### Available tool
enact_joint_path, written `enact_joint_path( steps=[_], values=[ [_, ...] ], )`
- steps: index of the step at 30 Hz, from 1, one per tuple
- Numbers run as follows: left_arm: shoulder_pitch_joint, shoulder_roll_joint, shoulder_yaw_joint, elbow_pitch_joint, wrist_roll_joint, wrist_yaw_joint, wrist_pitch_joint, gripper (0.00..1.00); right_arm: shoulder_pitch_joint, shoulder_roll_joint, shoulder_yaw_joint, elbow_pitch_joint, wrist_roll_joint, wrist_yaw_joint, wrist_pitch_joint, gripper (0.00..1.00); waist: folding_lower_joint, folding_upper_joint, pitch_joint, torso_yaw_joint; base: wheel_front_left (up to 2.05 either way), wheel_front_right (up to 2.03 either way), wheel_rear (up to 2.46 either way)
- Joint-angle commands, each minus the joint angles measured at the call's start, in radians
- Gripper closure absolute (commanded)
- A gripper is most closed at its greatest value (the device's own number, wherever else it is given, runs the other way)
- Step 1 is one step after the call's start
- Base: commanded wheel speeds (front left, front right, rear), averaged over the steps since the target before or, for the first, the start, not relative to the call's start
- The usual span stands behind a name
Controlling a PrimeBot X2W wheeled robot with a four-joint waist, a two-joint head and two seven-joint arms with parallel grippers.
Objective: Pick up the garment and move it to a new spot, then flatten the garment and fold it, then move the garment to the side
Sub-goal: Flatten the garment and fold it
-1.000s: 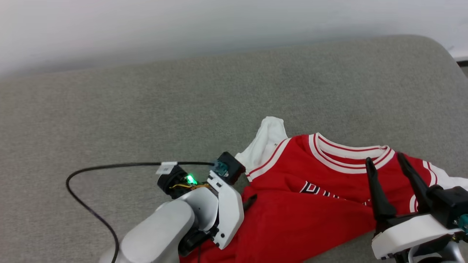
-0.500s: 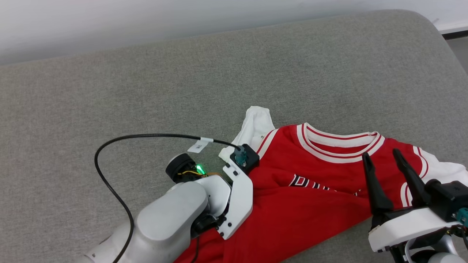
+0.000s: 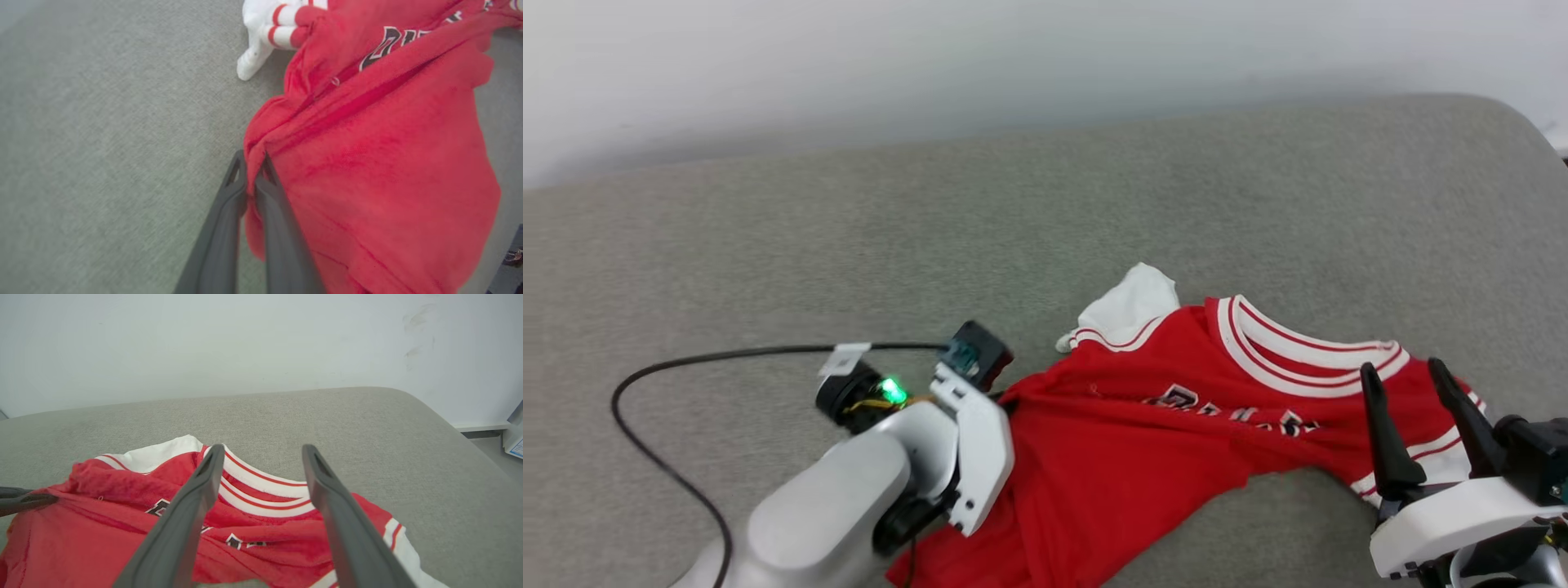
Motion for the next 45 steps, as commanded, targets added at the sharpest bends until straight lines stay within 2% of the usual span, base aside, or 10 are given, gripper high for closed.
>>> enact_joint_path(
  steps=[1,11,15,18,20,21,22,35,42,45],
  values=[
    [0.034,0.025,0.006,-0.019,-0.005,0.016,-0.005,1.00,0.009,0.001,0.000,-0.006,-0.005,0.000,0.002,0.00,-0.0001,-0.0001,-0.036,0.042,0.00,0.00,0.00],
    [0.383,0.227,0.103,-0.366,-0.119,0.279,-0.033,1.00,0.067,0.001,-0.019,-0.019,-0.001,0.000,0.037,0.00,-0.0001,-0.0001,-0.118,0.156,0.00,0.00,0.00],
    [0.548,0.265,0.138,-0.452,-0.199,0.374,-0.048,1.00,0.083,0.001,-0.012,-0.027,-0.002,0.000,0.037,0.00,-0.0001,-0.0001,-0.137,0.178,0.00,0.00,0.00],
    [0.647,0.265,0.153,-0.482,-0.252,0.412,-0.069,1.00,0.095,0.001,-0.005,-0.033,-0.003,0.000,0.036,0.00,-0.0001,-0.0001,-0.147,0.185,0.00,0.00,0.00],
    [0.687,0.251,0.153,-0.492,-0.275,0.423,-0.079,1.00,0.098,0.001,0.003,-0.036,0.001,0.000,0.039,0.00,-0.0001,-0.0001,-0.151,0.186,0.00,0.00,0.00],
    [0.695,0.240,0.162,-0.496,-0.284,0.426,-0.093,0.55,0.100,0.001,0.004,-0.036,-0.002,0.000,0.039,0.00,-0.0001,-0.0001,-0.153,0.186,0.00,0.00,0.00],
    [0.699,0.239,0.162,-0.494,-0.280,0.426,-0.104,0.00,0.102,0.001,0.005,-0.034,-0.002,0.000,0.038,0.00,-0.0001,-0.0001,-0.156,0.187,0.00,0.00,0.00],
    [0.553,0.188,0.312,-0.458,-0.153,0.445,-0.422,0.00,0.109,0.001,0.028,-0.019,-0.002,0.000,0.023,0.00,-0.0001,-0.0001,-0.203,0.162,0.00,0.00,0.00],
    [0.466,0.171,0.356,-0.399,-0.133,0.413,-0.495,0.00,0.080,0.001,0.036,-0.028,-0.017,0.000,0.025,0.00,-0.0001,-0.0001,-0.184,0.144,0.00,0.00,0.00],
    [0.403,0.160,0.349,-0.353,-0.128,0.373,-0.491,0.00,0.058,-0.001,0.052,-0.033,-0.026,0.000,0.028,0.00,-0.0001,-0.0001,-0.163,0.126,0.00,0.00,0.00]
  ],
)
